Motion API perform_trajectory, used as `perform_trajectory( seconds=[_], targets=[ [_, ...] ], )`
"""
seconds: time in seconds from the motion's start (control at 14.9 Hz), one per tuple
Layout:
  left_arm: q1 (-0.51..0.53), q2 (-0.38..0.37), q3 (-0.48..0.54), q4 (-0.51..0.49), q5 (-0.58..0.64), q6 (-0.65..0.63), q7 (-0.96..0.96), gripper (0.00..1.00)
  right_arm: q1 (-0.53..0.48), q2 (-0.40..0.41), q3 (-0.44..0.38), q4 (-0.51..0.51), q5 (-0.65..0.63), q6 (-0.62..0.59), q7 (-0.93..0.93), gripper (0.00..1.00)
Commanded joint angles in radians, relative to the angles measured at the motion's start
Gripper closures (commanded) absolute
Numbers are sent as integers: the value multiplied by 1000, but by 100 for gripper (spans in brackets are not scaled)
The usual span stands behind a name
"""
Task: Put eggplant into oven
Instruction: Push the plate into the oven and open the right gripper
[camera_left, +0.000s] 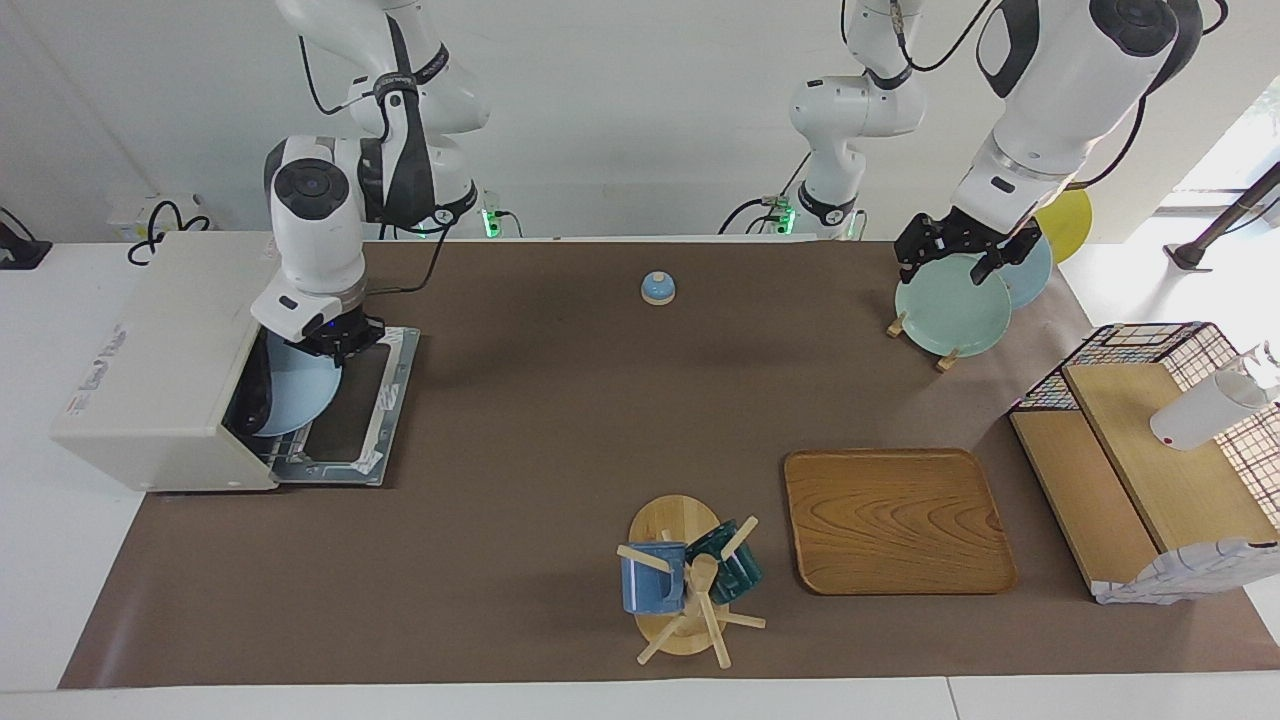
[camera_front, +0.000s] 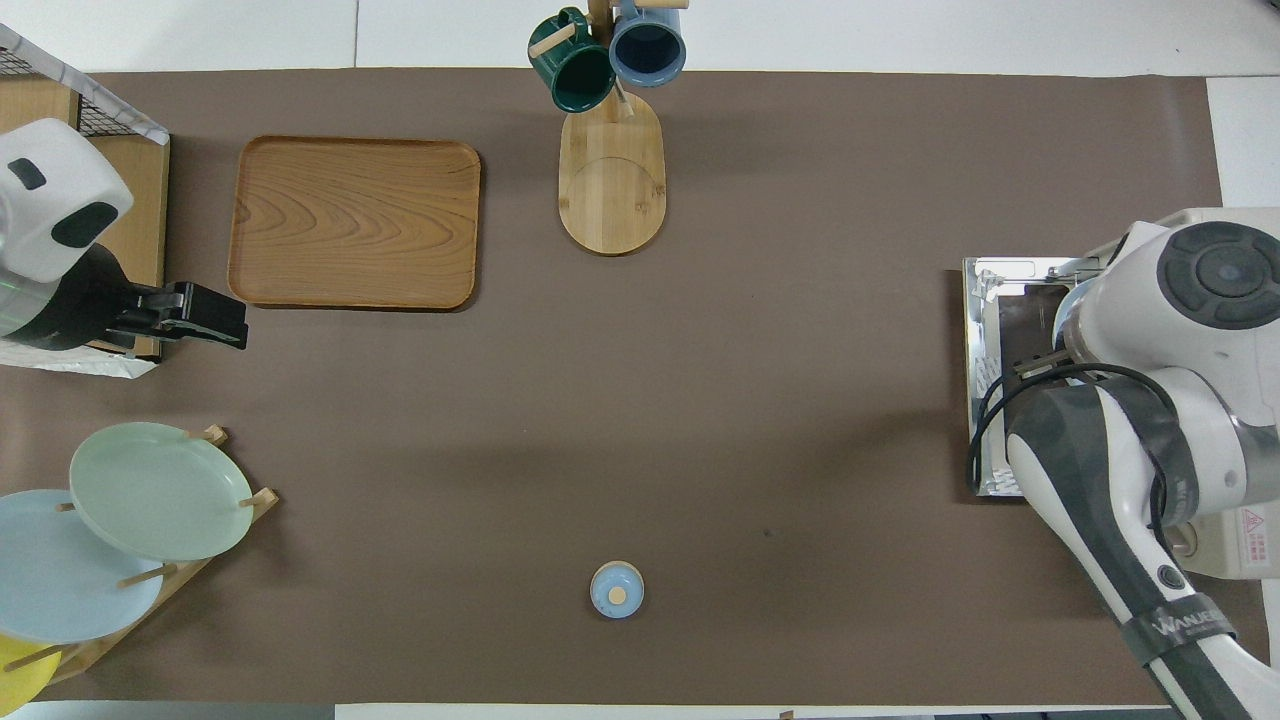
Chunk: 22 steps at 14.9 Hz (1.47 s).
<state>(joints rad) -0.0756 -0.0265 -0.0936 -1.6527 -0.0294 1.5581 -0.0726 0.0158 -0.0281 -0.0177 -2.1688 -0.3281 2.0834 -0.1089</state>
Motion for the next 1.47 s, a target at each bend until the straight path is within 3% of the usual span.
perform_trajectory(
  seconds=[0.0, 0.6, 0.67, 1.0, 1.27, 1.41],
  targets=[
    [17, -3, -2, -1, 9, 8, 14, 0, -63, -41, 15, -74, -9, 67, -61, 100],
    [27, -3, -2, -1, 9, 13, 14, 0, -99, -44, 15, -118, 83, 103, -63, 100],
    [27, -3, -2, -1, 9, 13, 14, 0, -99, -44, 15, -118, 83, 103, -66, 83],
    [27, -3, -2, -1, 9, 13, 14, 0, -99, -44, 15, -114, 83, 99, -68, 80],
    [27, -3, -2, -1, 9, 13, 14, 0, -82, -33, 21, -40, 112, 15, -64, 80],
    [27, -3, -2, -1, 9, 13, 14, 0, -25, -12, 22, 24, 161, -20, -55, 77]
  ],
)
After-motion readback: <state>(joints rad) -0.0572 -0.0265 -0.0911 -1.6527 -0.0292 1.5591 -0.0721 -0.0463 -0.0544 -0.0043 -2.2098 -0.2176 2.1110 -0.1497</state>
